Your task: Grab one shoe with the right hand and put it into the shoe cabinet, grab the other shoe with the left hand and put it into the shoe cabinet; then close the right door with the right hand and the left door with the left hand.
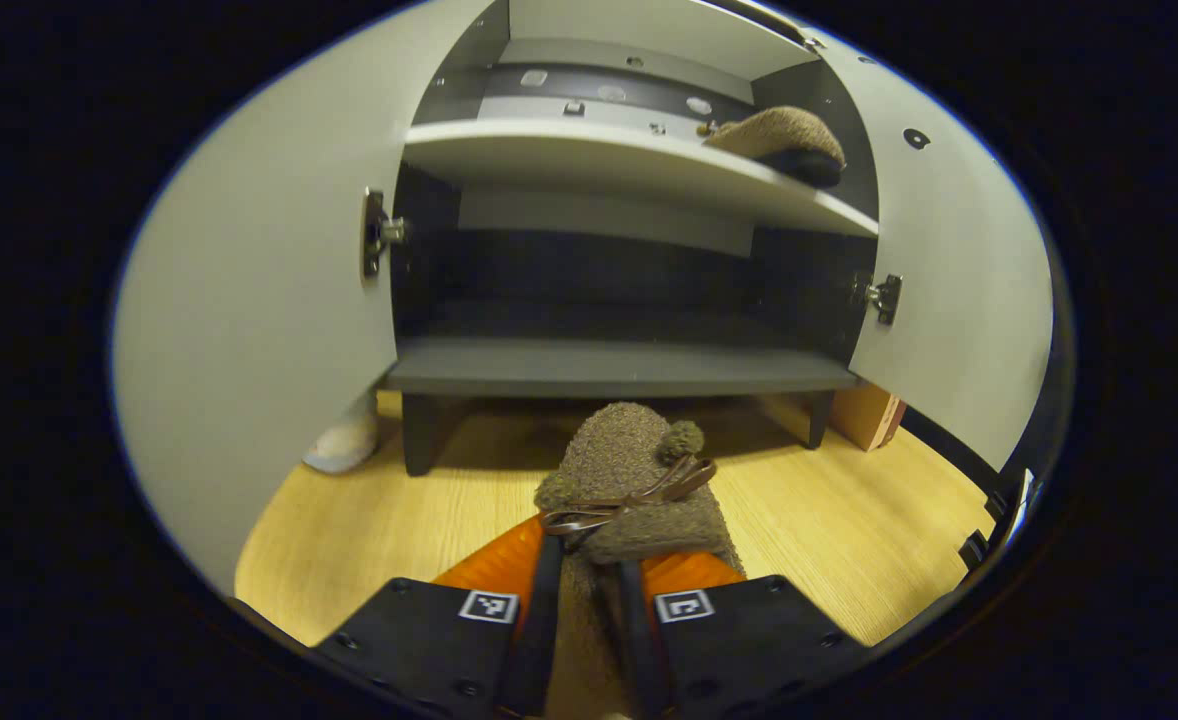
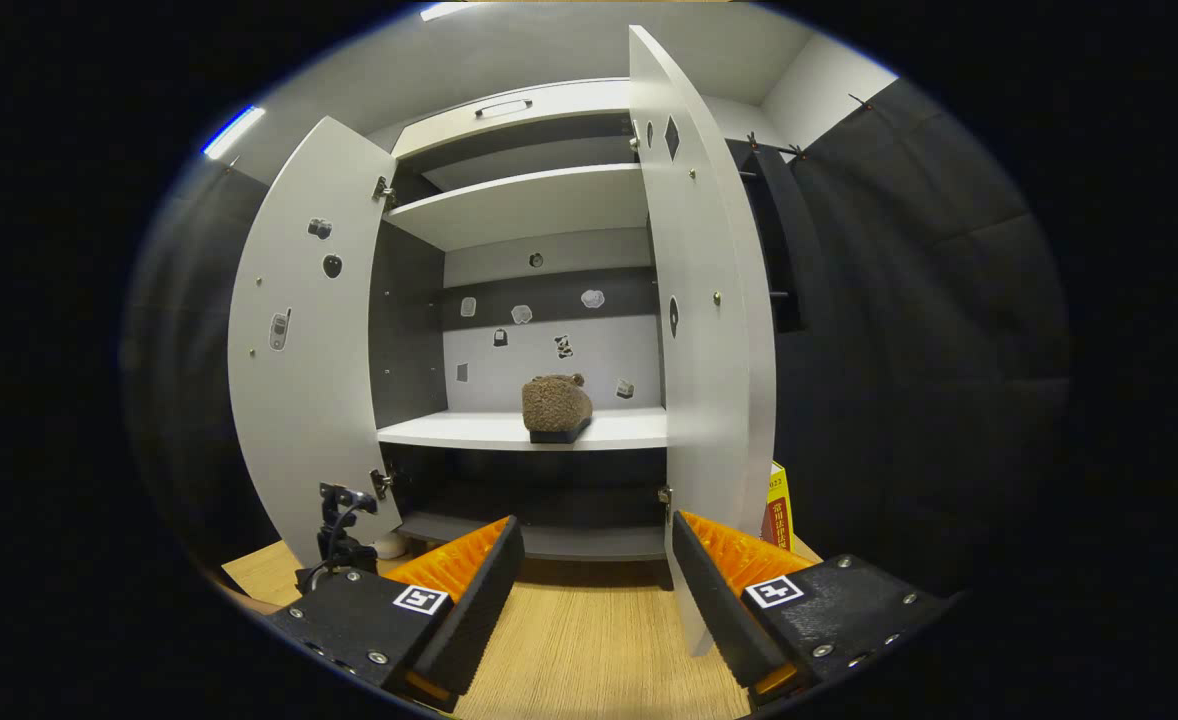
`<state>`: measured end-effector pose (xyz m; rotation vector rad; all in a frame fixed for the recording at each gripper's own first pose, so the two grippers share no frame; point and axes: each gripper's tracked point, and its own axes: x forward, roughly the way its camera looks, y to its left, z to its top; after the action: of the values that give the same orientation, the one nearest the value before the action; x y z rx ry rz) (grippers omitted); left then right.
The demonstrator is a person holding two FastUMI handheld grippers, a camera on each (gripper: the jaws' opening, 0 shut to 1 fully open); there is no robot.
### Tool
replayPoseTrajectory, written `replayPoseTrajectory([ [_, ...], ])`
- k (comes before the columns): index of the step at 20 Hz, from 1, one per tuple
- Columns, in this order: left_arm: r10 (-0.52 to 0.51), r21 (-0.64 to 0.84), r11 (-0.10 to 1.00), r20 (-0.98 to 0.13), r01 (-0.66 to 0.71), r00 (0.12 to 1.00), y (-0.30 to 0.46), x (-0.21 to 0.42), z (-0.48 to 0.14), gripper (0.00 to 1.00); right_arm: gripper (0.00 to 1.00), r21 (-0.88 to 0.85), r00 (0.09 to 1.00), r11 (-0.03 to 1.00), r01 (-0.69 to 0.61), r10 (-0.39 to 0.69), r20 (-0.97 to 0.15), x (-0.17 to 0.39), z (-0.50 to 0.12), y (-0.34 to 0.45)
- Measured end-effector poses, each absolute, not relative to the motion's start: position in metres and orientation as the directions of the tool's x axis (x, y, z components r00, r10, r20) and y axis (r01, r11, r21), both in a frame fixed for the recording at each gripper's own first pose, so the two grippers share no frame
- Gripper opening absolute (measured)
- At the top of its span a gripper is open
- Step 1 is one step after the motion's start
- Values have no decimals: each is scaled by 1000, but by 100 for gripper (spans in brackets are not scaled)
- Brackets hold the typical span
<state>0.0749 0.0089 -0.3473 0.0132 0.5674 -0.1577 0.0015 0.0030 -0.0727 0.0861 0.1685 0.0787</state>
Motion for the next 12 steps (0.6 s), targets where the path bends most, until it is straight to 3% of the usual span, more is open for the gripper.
replayPoseTrajectory([
  [1, -138, -24, 989, -532, 148, 836, 9, 78, -335, 27, 92, 94, 983, 992, -78, 93, -160, 1, -72, 4],
  [5, -148, -66, 989, -411, 132, 900, -5, 87, -243, 30, 92, 107, 985, 990, -89, 103, -135, 2, -65, 4],
  [8, -144, -19, 989, -304, 145, 942, -15, 97, -165, 30, 92, 119, 988, 989, -88, 103, -119, 2, -61, 3],
  [12, -138, -3, 990, -234, 142, 962, -25, 117, -85, 30, 92, 145, 990, 986, -82, 98, -105, 1, -57, 0],
])
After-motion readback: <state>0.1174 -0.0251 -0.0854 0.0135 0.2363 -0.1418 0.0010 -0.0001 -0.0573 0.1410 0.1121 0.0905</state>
